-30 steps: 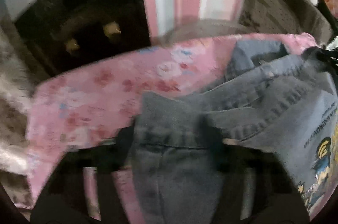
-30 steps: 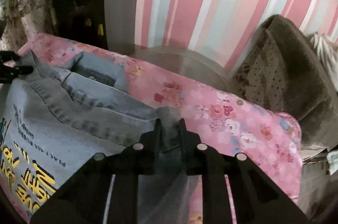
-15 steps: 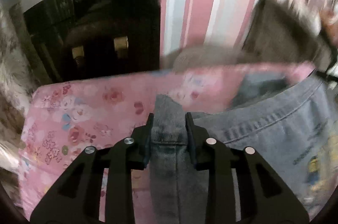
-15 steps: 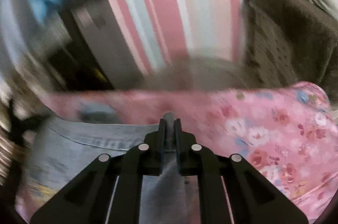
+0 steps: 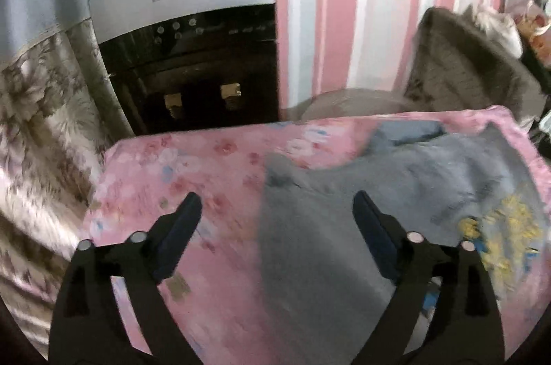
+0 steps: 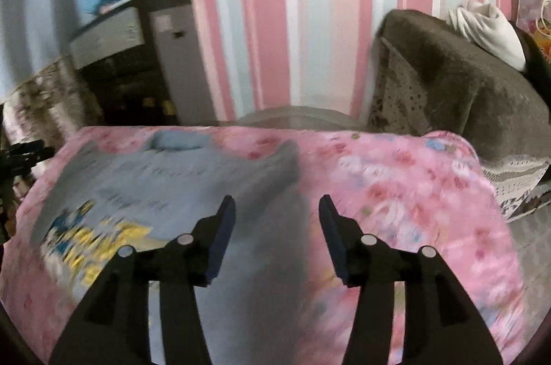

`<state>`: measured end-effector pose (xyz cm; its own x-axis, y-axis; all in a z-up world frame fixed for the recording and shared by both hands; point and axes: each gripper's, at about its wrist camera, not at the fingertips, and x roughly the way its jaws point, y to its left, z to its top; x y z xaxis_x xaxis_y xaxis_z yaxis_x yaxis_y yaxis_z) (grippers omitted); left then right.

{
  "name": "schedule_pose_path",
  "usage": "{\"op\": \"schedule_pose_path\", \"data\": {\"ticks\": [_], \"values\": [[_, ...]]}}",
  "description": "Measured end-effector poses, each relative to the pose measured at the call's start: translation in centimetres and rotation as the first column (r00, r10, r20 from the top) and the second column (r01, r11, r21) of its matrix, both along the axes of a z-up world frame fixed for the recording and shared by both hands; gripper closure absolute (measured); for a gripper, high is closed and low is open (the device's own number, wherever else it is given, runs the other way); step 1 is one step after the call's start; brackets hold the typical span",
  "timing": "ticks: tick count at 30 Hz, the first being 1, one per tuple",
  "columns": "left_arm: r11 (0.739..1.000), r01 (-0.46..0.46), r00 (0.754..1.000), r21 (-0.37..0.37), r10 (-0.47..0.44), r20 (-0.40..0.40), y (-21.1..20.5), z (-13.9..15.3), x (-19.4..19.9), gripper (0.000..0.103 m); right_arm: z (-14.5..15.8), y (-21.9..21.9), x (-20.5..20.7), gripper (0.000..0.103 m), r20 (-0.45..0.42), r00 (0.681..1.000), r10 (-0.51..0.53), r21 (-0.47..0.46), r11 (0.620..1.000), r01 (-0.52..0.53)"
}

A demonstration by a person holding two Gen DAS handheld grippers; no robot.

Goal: Fold large clothes
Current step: 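Lay the jacket flat on the bed and open both grippers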

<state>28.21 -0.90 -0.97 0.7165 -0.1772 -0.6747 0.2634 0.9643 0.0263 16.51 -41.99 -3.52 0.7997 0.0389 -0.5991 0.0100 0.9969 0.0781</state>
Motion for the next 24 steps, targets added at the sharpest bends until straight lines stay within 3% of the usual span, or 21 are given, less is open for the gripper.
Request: {"op": "schedule_pose_path", "data": {"ticks": [6, 9, 11, 12, 13, 18, 22, 24], "values": [[0.994, 0.029, 0.999, -0.105, -0.032, -0.025, -4.3, -0.3, -6.6, 0.004, -1.9, 4.8, -3.8, 0.049, -0.009, 1.0, 0.02, 0.034, 0.999, -0.02], [0.996, 0.025, 0.998, -0.088, -0.03, -0.05, -7.2, -1.5, -8.0, 0.004, -2.5, 7.6, -4.0, 0.05, -0.02, 1.0, 0.023, -0.058, 0.998, -0.024], [0.996, 0.016, 0.996, -0.093, -0.024, -0.083, -8.3, -2.6, -8.4, 0.004, -3.0, 8.8, -3.9, 0.061, -0.028, 0.999, 0.029, -0.091, 0.995, -0.031], [0.996, 0.007, 0.994, -0.089, -0.017, -0.109, -8.6, -3.3, -8.3, 0.006, -3.4, 9.2, -3.8, 0.073, -0.047, 0.998, 0.037, -0.105, 0.994, -0.042], [0.996, -0.003, 0.99, -0.086, -0.01, -0.14, -9.0, -4.2, -8.2, 0.007, -3.8, 9.5, -3.6, 0.079, -0.065, 0.997, 0.04, -0.125, 0.991, -0.048], [0.999, -0.018, 0.983, -0.036, 0.011, -0.182, -9.4, -7.5, -7.5, 0.004, -5.4, 8.8, -3.4, 0.091, -0.129, 0.992, 0.007, -0.174, 0.984, -0.03], [1.0, -0.005, 0.986, 0.006, 0.006, -0.167, -9.8, -8.3, -7.7, 0.003, -6.6, 6.8, -3.3, 0.091, -0.153, 0.988, 0.006, -0.07, 0.997, -0.017], [1.0, 0.0, 0.985, 0.004, 0.001, -0.173, -9.8, -8.5, -7.5, 0.003, -7.0, 6.8, -3.2, 0.091, -0.145, 0.989, 0.0, -0.063, 0.998, -0.009]]}}
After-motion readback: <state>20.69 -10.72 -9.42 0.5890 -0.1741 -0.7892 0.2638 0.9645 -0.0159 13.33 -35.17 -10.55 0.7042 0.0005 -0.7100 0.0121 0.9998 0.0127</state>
